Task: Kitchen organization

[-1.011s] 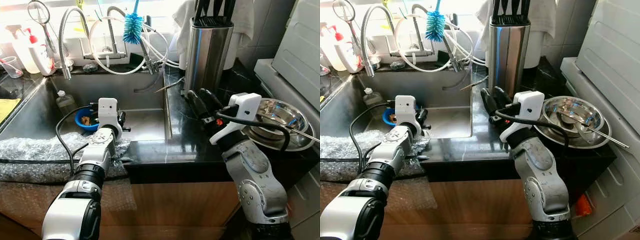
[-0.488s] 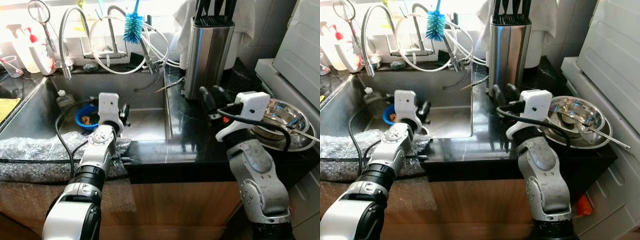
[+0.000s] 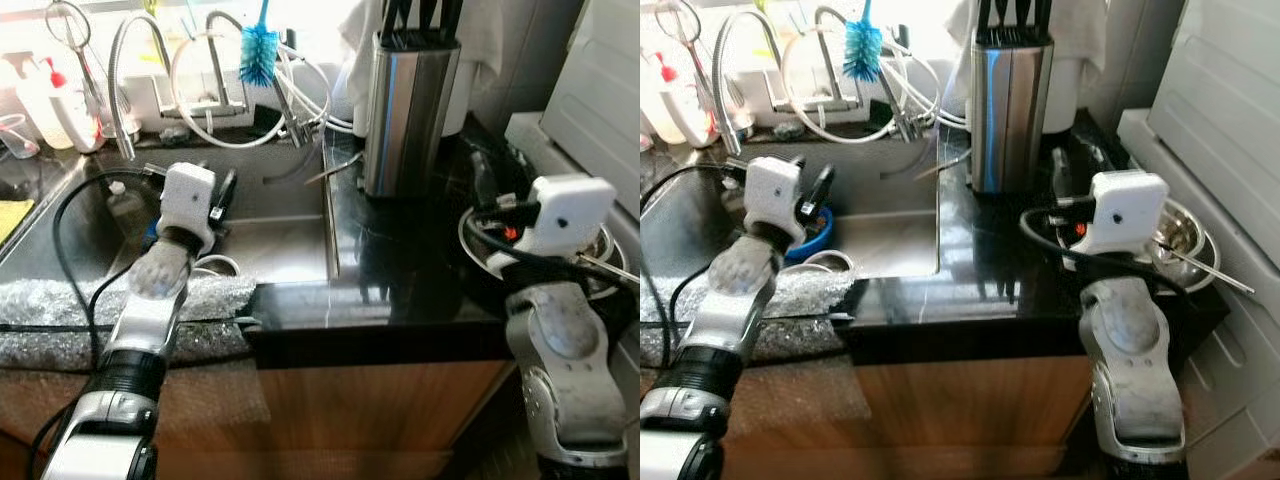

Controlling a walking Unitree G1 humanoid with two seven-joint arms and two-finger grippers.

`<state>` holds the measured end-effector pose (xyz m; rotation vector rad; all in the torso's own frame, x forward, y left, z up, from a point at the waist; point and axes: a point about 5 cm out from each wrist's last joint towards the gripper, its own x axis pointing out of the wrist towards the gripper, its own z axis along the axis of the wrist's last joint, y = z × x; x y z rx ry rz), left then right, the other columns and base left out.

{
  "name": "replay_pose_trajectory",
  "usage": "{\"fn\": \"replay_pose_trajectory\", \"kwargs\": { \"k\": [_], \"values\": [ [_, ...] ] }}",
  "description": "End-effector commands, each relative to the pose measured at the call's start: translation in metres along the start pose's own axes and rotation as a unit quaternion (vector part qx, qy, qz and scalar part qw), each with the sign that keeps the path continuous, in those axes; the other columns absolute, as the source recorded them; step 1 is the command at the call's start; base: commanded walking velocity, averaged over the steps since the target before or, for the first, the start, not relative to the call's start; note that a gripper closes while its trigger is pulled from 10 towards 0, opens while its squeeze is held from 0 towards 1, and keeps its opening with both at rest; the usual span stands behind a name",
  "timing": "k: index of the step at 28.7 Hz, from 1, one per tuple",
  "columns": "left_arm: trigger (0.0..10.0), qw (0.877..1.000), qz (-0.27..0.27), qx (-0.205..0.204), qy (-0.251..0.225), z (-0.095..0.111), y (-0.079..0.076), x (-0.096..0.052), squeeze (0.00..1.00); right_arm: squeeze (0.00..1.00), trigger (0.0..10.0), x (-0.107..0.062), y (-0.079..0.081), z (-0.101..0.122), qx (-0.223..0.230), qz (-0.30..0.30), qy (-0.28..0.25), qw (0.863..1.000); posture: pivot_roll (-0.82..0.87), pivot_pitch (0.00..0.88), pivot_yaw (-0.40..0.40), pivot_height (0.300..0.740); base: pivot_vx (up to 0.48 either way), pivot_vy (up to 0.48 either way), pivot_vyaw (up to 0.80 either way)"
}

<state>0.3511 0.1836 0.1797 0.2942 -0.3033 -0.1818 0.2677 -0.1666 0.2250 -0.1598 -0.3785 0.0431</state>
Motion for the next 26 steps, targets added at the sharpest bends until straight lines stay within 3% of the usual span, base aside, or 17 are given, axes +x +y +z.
{"fn": "replay_pose_trajectory", "kwargs": {
  "k": [1,7,15,20,26],
  "values": [
    [10.0,1.000,-0.002,0.008,-0.007,0.002,0.001,-0.002,0.00,0.00,10.0,-0.005,0.001,0.007,-0.010,-0.008,-0.010,1.000,-0.10,0.000,0.065,0.740,0.000,0.000,0.00],
    [10.0,1.000,-0.009,-0.001,0.001,-0.004,-0.008,-0.007,0.00,0.00,10.0,-0.019,-0.003,0.007,-0.047,-0.024,-0.006,0.999,-0.11,0.000,0.065,0.740,0.000,0.000,0.00],
    [10.0,1.000,-0.021,-0.009,0.003,-0.005,-0.017,-0.005,0.00,0.00,10.0,-0.043,-0.013,-0.006,-0.055,-0.042,0.034,0.997,-0.13,0.000,0.068,0.740,0.000,0.000,0.00],
    [10.0,1.000,-0.022,-0.014,0.004,-0.006,-0.020,-0.006,0.00,0.00,10.0,-0.054,-0.031,-0.010,-0.126,-0.020,0.048,0.991,-0.15,0.000,0.062,0.740,0.000,0.000,0.00],
    [10.0,0.999,-0.020,-0.023,0.007,-0.008,-0.026,-0.007,0.00,0.00,10.0,-0.065,-0.057,-0.009,-0.223,0.019,0.052,0.973,-0.16,0.000,0.055,0.740,0.000,0.000,0.00]
  ]
}}
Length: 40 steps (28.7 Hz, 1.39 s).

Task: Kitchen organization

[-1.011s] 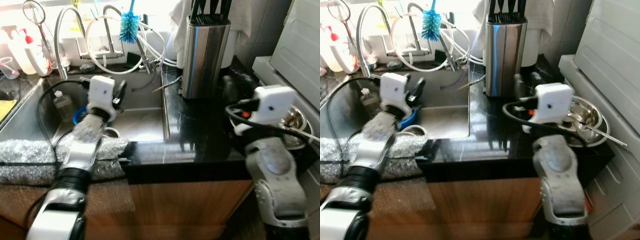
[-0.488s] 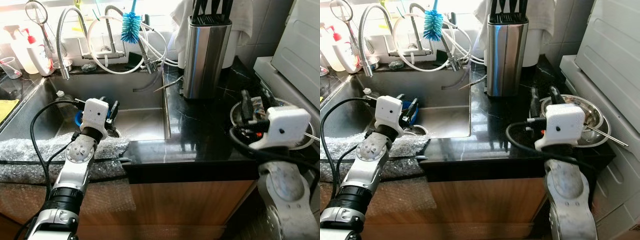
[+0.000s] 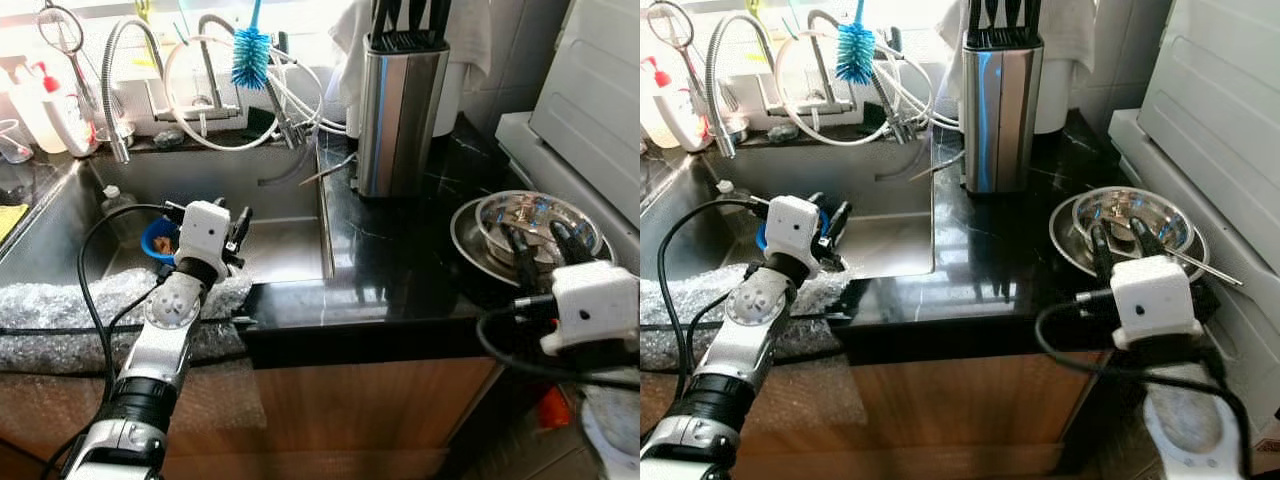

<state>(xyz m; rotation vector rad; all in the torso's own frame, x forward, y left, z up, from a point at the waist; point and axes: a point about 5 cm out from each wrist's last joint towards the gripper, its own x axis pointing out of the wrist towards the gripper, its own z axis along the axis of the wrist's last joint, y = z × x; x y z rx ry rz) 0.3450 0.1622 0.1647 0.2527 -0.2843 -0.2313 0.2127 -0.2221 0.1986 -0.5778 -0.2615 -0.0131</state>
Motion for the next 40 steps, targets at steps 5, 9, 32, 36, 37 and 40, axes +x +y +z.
{"fn": "replay_pose_trajectory", "kwargs": {
  "k": [5,9,32,36,37,40],
  "values": [
    [10.0,1.000,0.001,-0.001,0.003,-0.002,-0.001,-0.002,0.00,0.00,10.0,-0.001,-0.012,0.000,-0.028,0.004,-0.011,1.000,-0.16,0.000,0.055,0.740,0.000,0.000,0.00],
    [10.0,1.000,0.001,-0.004,0.003,-0.001,-0.004,0.000,0.00,0.00,10.0,-0.006,-0.021,-0.003,-0.102,0.031,-0.020,0.994,-0.17,0.000,0.052,0.740,0.000,0.000,0.00],
    [10.0,1.000,0.002,-0.006,0.003,-0.001,-0.005,0.000,0.00,0.00,10.0,-0.009,-0.023,-0.010,-0.119,0.045,-0.026,0.992,-0.17,0.000,0.052,0.740,0.000,0.000,0.00],
    [10.0,1.000,-0.002,-0.005,0.004,-0.001,-0.006,0.002,0.00,0.00,10.0,-0.012,-0.024,-0.021,-0.130,0.043,0.006,0.991,-0.17,0.000,0.068,0.740,0.000,0.000,0.00],
    [10.0,1.000,-0.006,-0.005,0.005,-0.001,-0.008,0.003,0.00,0.00,10.0,-0.015,-0.026,-0.029,-0.138,0.034,0.030,0.989,-0.17,0.000,0.071,0.740,0.000,0.000,0.00],
    [10.0,1.000,-0.012,-0.004,0.007,-0.002,-0.011,0.003,0.00,0.00,10.0,-0.014,-0.028,-0.035,-0.143,0.017,0.044,0.989,-0.17,0.000,0.071,0.740,0.000,0.000,0.00]
  ]
}}
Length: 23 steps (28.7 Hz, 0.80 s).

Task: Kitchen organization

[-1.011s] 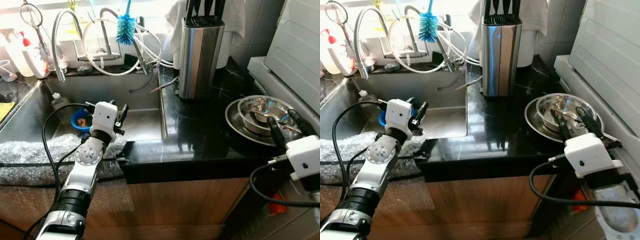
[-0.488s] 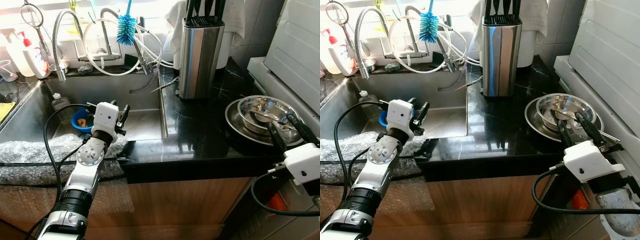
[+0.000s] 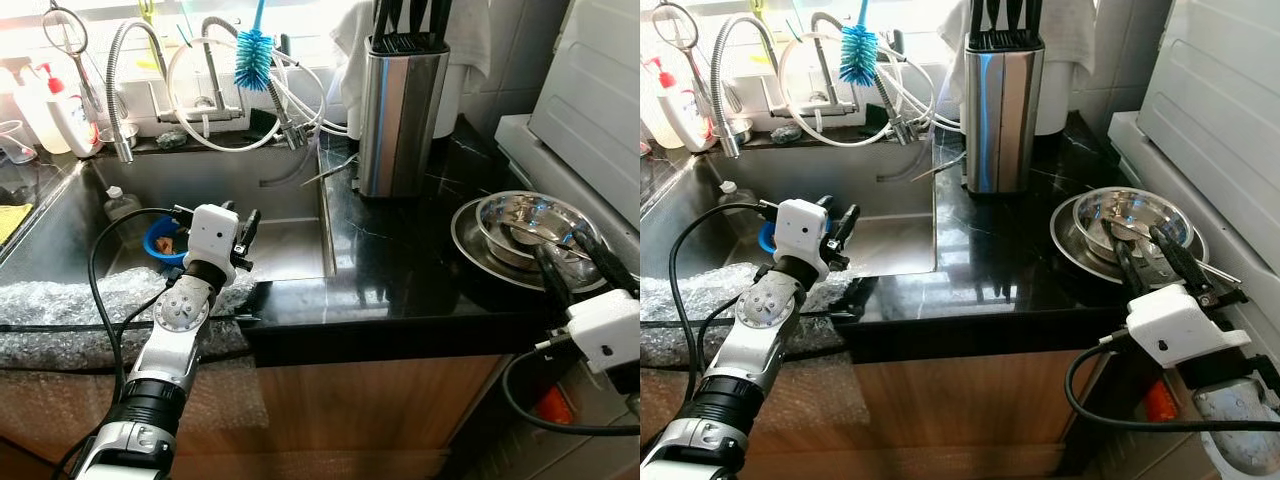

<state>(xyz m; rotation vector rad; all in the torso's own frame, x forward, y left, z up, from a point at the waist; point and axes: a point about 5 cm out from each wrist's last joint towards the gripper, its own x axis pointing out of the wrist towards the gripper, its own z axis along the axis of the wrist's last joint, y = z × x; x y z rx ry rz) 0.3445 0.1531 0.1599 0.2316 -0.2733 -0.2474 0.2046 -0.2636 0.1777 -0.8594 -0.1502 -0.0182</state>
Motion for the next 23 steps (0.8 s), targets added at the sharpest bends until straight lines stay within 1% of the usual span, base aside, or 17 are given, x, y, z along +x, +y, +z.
{"fn": "replay_pose_trajectory", "kwargs": {
  "k": [1,5,9,16,20,23],
  "values": [
    [10.0,1.000,-0.005,0.008,0.004,0.001,-0.001,0.003,0.00,0.00,10.0,0.002,-0.004,0.002,-0.004,-0.014,-0.004,1.000,-0.17,0.000,0.069,0.740,0.000,0.000,0.00],
    [10.0,1.000,-0.006,0.010,0.003,0.001,-0.001,0.003,0.00,0.00,10.0,0.007,0.000,0.004,-0.004,-0.004,-0.014,1.000,-0.16,0.000,0.067,0.740,0.000,0.000,0.00],
    [10.0,1.000,-0.004,0.010,0.001,0.002,-0.001,0.003,0.00,0.00,10.0,0.009,0.001,0.005,-0.002,-0.009,-0.017,1.000,-0.16,0.000,0.065,0.740,0.000,0.000,0.00],
    [10.0,1.000,-0.006,0.013,0.004,0.002,0.000,0.003,0.00,0.00,10.0,0.011,-0.001,0.001,-0.007,-0.013,-0.007,1.000,-0.16,0.000,0.068,0.740,0.000,0.000,0.00],
    [10.0,1.000,-0.011,0.015,0.007,0.001,-0.003,0.005,0.00,0.00,10.0,0.012,-0.001,-0.005,-0.015,-0.018,0.019,1.000,-0.16,0.000,0.069,0.740,0.000,0.000,0.00],
    [10.0,1.000,-0.012,0.016,0.008,0.001,-0.004,0.005,0.00,0.00,10.0,0.012,0.000,-0.006,-0.015,-0.018,0.022,0.999,-0.16,0.000,0.069,0.740,0.000,0.000,0.00]
  ]
}}
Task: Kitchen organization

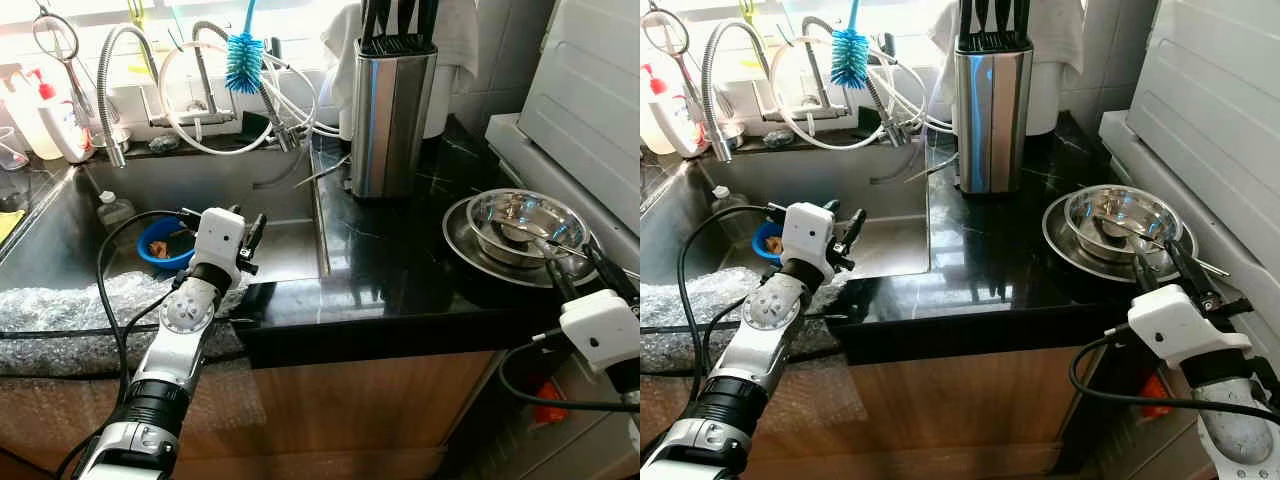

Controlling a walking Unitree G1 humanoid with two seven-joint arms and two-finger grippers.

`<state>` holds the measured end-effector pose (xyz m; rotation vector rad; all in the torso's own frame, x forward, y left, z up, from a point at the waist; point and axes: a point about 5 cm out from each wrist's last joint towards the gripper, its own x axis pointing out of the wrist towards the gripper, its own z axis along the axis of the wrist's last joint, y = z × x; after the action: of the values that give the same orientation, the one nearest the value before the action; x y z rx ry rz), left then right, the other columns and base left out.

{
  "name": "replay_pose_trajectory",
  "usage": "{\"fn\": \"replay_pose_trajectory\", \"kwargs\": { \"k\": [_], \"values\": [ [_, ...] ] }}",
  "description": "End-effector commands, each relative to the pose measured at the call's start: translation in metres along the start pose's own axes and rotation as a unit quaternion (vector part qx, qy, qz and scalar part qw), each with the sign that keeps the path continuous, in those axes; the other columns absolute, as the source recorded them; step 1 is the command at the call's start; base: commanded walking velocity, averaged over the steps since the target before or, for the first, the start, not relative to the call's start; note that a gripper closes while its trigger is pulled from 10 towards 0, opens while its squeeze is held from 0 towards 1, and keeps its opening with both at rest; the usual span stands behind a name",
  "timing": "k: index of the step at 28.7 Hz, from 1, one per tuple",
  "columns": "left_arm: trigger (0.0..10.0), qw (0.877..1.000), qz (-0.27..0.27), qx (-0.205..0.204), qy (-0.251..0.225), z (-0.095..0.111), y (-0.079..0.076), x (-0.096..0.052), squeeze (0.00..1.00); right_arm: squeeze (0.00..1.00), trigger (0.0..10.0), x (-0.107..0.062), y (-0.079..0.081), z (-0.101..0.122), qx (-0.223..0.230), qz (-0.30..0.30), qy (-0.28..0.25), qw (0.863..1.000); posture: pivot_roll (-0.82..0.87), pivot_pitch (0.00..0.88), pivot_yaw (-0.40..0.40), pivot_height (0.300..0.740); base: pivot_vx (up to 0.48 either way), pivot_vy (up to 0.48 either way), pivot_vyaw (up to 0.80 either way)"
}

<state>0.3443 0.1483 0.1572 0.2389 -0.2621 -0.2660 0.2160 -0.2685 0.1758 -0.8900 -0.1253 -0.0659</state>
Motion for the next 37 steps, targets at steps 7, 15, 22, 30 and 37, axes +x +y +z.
{"fn": "replay_pose_trajectory", "kwargs": {
  "k": [7,15,22,30,37],
  "values": [
    [10.0,1.000,-0.002,0.016,0.006,0.0025,0.0021,0.0039,0.00,0.00,10.0,0.0044,0.0038,0.0014,0.003,0.003,0.005,1.000,-0.16,0.000,0.068,0.740,0.000,0.000,0.00],
    [10.0,1.000,0.002,0.017,0.006,0.0025,0.0029,0.0048,0.00,0.00,10.0,0.0084,0.0037,0.0079,0.012,0.011,-0.016,1.000,-0.16,0.000,0.069,0.740,0.000,0.000,0.00],
    [10.0,1.000,0.001,0.017,0.009,0.0013,0.0017,0.0046,0.00,0.00,10.0,0.0064,0.0046,0.0052,0.009,0.019,-0.001,1.000,-0.16,0.000,0.067,0.740,0.000,0.000,0.00],
    [10.0,1.000,-0.003,0.016,0.014,-0.0004,-0.0009,0.0048,0.00,0.00,10.0,0.0042,0.0063,-0.0004,0.002,0.029,0.019,0.999,-0.17,0.000,0.069,0.740,0.000,0.000,0.00],
    [10.0,1.000,-0.004,0.017,0.017,-0.0008,-0.0009,0.0048,0.00,0.00,10.0,0.0044,0.0069,-0.0007,0.003,0.031,0.024,0.999,-0.17,0.000,0.071,0.740,0.000,0.000,0.00]
  ]
}}
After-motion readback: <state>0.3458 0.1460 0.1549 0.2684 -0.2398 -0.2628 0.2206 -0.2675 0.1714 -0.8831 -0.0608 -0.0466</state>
